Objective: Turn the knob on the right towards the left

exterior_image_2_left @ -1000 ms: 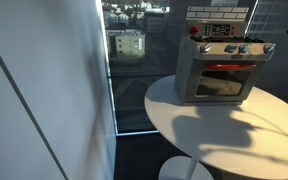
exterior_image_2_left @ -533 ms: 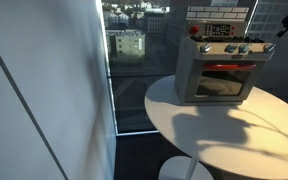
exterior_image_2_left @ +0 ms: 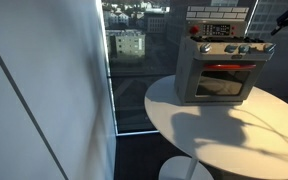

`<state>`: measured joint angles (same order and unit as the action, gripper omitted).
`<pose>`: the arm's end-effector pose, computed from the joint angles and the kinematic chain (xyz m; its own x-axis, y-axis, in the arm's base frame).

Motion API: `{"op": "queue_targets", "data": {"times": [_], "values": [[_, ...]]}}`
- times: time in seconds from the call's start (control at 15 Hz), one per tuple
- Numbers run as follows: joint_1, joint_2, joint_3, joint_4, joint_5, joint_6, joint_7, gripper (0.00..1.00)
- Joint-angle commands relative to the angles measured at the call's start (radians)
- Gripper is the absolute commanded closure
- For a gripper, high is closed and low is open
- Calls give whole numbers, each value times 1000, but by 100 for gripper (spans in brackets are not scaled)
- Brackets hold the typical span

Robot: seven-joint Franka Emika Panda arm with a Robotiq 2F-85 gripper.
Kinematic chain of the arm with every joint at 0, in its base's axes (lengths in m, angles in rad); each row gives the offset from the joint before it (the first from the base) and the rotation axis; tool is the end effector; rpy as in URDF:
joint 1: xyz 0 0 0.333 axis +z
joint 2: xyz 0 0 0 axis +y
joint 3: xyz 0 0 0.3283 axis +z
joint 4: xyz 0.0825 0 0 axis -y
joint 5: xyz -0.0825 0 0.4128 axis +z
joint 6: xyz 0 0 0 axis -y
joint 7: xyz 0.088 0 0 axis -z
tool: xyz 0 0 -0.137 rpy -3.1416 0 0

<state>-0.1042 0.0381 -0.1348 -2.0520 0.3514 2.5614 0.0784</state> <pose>0.6171 -0.1492 0.4429 0.7405 -0.5494 0.3871 -0.4478 -0.8328 -0.3254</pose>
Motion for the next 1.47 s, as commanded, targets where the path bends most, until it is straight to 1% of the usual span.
{"op": "queue_targets", "data": {"times": [0.0, 0.67, 1.07, 1.4], "values": [[-8, -2, 14, -17, 74, 50, -35, 0], [-11, 41, 34, -16, 173, 113, -58, 0], [-12, 63, 53, -11, 233, 144, -104, 0], [-5, 80, 57, -9, 286, 175, -163, 0]]}}
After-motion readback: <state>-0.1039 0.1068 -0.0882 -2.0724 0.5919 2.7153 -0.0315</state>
